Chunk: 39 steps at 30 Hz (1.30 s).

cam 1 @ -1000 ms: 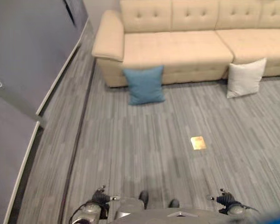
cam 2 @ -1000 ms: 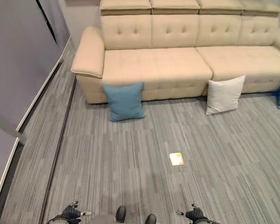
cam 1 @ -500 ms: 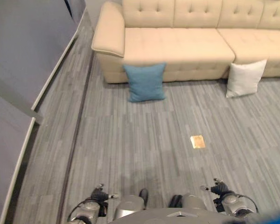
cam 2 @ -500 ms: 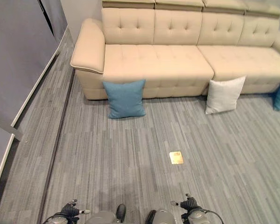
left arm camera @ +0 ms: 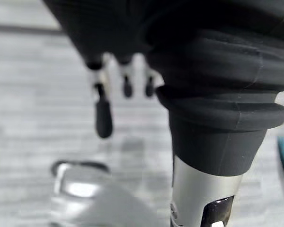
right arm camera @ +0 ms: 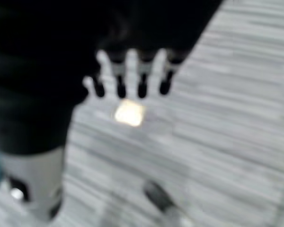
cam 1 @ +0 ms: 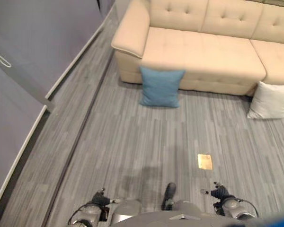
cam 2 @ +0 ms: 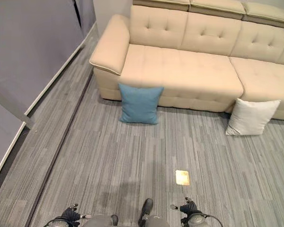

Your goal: Pick up all the scattered cushions and arrange them neatly on the sofa.

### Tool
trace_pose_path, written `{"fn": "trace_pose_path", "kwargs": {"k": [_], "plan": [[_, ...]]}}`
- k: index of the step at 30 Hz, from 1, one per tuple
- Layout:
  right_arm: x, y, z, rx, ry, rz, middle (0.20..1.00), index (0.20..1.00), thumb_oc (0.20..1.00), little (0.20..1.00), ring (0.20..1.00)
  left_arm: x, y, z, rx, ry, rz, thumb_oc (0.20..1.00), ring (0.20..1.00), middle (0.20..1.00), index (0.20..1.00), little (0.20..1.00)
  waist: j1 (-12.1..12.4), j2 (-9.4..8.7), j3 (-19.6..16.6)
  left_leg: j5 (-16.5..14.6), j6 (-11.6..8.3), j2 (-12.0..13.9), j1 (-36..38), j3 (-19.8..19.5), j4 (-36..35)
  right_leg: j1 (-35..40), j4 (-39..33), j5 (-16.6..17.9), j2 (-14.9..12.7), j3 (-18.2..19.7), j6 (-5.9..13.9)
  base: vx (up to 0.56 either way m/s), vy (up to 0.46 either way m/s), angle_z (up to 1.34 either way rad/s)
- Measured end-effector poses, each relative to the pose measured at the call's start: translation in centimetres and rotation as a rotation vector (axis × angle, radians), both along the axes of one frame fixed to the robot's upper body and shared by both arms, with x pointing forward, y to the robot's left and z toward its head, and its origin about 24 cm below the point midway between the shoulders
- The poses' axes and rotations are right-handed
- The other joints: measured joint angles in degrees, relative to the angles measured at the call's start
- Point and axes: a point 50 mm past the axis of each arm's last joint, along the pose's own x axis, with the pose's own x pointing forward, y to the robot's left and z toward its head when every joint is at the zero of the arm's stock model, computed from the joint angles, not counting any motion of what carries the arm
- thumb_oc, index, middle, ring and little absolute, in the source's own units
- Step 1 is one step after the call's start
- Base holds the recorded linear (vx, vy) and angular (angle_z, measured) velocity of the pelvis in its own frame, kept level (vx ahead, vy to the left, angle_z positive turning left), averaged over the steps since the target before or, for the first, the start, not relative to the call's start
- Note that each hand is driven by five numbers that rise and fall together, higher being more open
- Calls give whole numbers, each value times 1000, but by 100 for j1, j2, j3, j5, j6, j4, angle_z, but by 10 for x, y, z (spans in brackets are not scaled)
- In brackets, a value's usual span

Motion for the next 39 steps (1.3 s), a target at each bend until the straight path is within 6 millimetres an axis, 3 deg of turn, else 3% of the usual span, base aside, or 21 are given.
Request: {"fn": "trace_pose_path", "kwargs": {"k": [2,5,6,9,11,12,13,15,18,19,20,21,25,29,30,33,34,35,36,38,39], "plan": [[9,0,3,6,-25,-12,1000,1000,1000,1000,1000,4,5,2,21,-13,3,1000,1000,1000,1000,1000,28,9,80,-4,2,240,-262,189,-106,137,-6,-184,104,-128,-37,252,10,29],[14,1,5,7,-40,-9,1000,1000,1000,1000,1000,8,8,4,32,-25,13,1000,1000,1000,1000,1000,-11,-58,175,119,66,268,-389,358,-1078,269,-8,-329,119,-245,47,255,77,19],[12,0,4,5,-33,-13,1000,1000,1000,1000,1000,8,8,5,32,-25,8,1000,1000,1000,1000,1000,15,-69,197,423,70,199,-409,373,-1744,354,-8,-410,134,-280,96,270,119,15],[12,2,4,10,-31,-23,1000,1000,1000,1000,1000,5,7,3,28,-13,6,1000,1000,1000,1000,1000,69,1,227,1005,-70,156,-629,391,-2492,508,-9,-583,172,-229,219,261,168,-6],[9,0,3,10,-26,-34,1000,1000,1000,1000,1000,-5,3,0,14,11,14,1000,1000,1000,1000,1000,177,167,205,1136,64,269,-523,323,-2782,705,-1,-673,243,-41,362,230,182,-56],[3,-1,1,9,-14,-37,1000,1000,1000,1000,1000,-18,0,-4,6,41,20,1000,1000,1000,1000,1000,160,310,78,1639,173,330,-416,328,-2775,864,30,-756,288,50,497,236,191,-51],[-2,4,-2,23,0,-36,1000,1000,1000,1000,1000,-25,3,-5,13,59,22,1000,1000,1000,1000,1000,152,178,-61,1610,390,172,-280,440,-2830,866,120,-925,84,126,615,215,199,-30],[-9,8,-5,37,20,-32,1000,1000,1000,1000,1000,-25,7,-3,24,57,20,1000,1000,1000,1000,1000,157,49,-165,1504,539,-37,-70,555,-3004,865,432,-1015,-159,233,753,198,217,-20],[-5,11,-4,39,12,-12,1000,1000,1000,1000,1000,-12,14,1,43,27,7,1000,1000,1000,1000,1000,32,147,-163,1360,832,-110,341,578,-3115,341,2093,-1356,-474,268,1099,167,198,-6],[-3,13,-4,43,8,-7,1000,1000,1000,1000,1000,-5,17,4,54,13,0,1000,1000,1000,1000,1000,-11,200,-126,1196,920,-123,462,530,-3149,92,2753,-1319,-535,370,1159,208,147,6],[0,15,-3,46,1,-2,1000,1000,1000,1000,1000,-3,19,5,61,12,-7,1000,1000,1000,1000,1000,-48,205,-126,1278,964,-101,603,504,-3211,-124,3278,-1423,-614,412,1213,237,87,13],[1,18,-3,51,-4,5,1000,1000,1000,1000,1000,-1,19,5,64,7,-16,1000,1000,1000,1000,1000,-131,224,-132,1184,968,-95,707,488,-3227,-270,3386,-1434,-637,423,1214,288,31,11],[-3,21,-5,47,14,33,1000,1000,1000,1000,1000,6,17,6,64,-3,-32,1000,1000,1000,1000,1000,-268,201,-140,1073,988,-130,1088,485,-3414,-685,2205,-1295,-624,246,1194,321,-32,5],[-3,20,-5,42,24,31,1000,1000,1000,1000,1000,4,12,4,50,5,-28,1000,1000,1000,1000,1000,-444,218,-119,829,904,-154,1321,335,-3493,-1043,699,-405,-563,452,1331,303,-46,14],[-7,19,-6,42,36,27,1000,1000,1000,1000,1000,3,11,4,49,4,-29,1000,1000,1000,1000,1000,-471,147,-90,818,921,-163,1454,320,-3514,-1148,619,-172,-616,451,1310,378,-95,36],[-14,19,-9,43,61,21,1000,1000,1000,1000,1000,-8,13,2,56,28,-20,1000,1000,1000,1000,1000,-473,54,-178,506,781,-187,1745,161,-3506,-1011,618,-94,-602,393,1238,394,-108,25],[-18,17,-10,39,68,8,1000,1000,1000,1000,1000,-14,11,0,51,46,-20,1000,1000,1000,1000,1000,-500,62,-234,371,679,-88,1829,-29,-3489,-844,534,227,-515,397,1028,219,-80,59],[-22,15,-11,38,76,-4,1000,1000,1000,1000,1000,-18,9,-2,48,57,-32,1000,1000,1000,1000,1000,-523,129,-264,262,561,55,1834,-144,-3374,-696,483,281,-385,344,971,161,-84,86],[-30,15,-13,41,96,-8,1000,1000,1000,1000,1000,-17,10,-1,50,53,-38,1000,1000,1000,1000,1000,-450,164,-320,92,393,208,1800,-261,-3043,-517,382,453,-157,251,548,118,-143,51],[-4,14,-4,39,19,3,1000,1000,1000,1000,1000,-22,8,-3,44,68,-35,1000,1000,1000,1000,1000,-398,184,-323,-60,27,305,1129,-123,-1838,-436,242,329,-18,214,407,163,-189,27],[1,15,-2,41,-3,3,1000,1000,1000,1000,1000,-9,6,0,42,34,-38,1000,1000,1000,1000,1000,-389,81,-256,-97,-77,212,373,-29,-477,-422,215,174,-73,189,237,251,-94,23]]}}
